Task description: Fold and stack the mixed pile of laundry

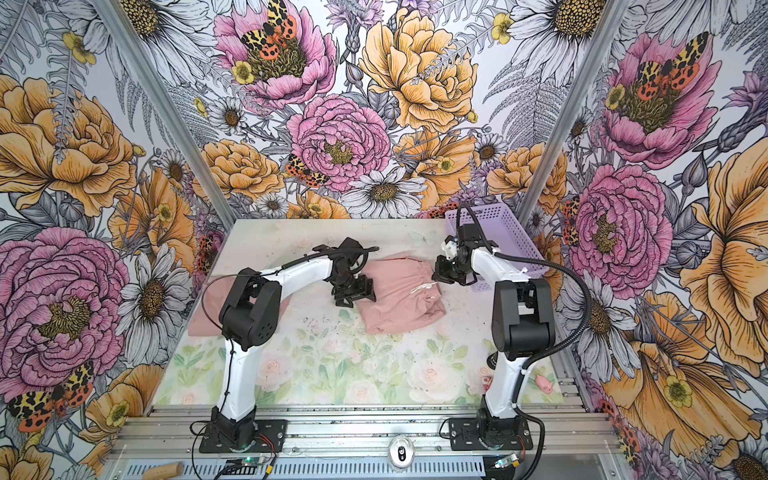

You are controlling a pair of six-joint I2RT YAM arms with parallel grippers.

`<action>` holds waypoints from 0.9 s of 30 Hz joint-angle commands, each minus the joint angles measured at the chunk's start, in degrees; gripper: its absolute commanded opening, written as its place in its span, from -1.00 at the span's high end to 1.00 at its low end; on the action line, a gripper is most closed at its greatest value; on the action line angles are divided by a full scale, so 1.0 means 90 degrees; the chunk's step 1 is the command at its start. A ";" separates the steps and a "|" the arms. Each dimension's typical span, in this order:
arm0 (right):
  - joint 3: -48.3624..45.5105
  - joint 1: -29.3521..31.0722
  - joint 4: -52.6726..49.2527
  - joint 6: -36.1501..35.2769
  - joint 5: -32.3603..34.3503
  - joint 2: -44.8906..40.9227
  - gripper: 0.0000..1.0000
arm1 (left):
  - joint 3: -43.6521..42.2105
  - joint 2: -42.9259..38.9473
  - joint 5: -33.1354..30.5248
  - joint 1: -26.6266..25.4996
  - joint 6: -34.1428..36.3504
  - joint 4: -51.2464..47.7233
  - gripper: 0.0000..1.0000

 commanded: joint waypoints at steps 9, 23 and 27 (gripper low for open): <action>0.0812 0.0087 0.0034 -0.0247 0.1187 0.0635 1.00 | 0.0039 0.0152 0.0168 -0.0078 0.0174 0.0027 -0.65; 0.1852 0.0330 0.0033 -0.0269 0.2263 0.1969 1.00 | 0.0016 0.0201 0.0242 -0.0087 0.0185 0.0005 -0.65; 0.1991 0.0330 0.0012 -0.0270 0.2290 0.1747 0.97 | 0.0268 0.0007 0.0082 -0.0086 0.0208 -0.0084 -0.65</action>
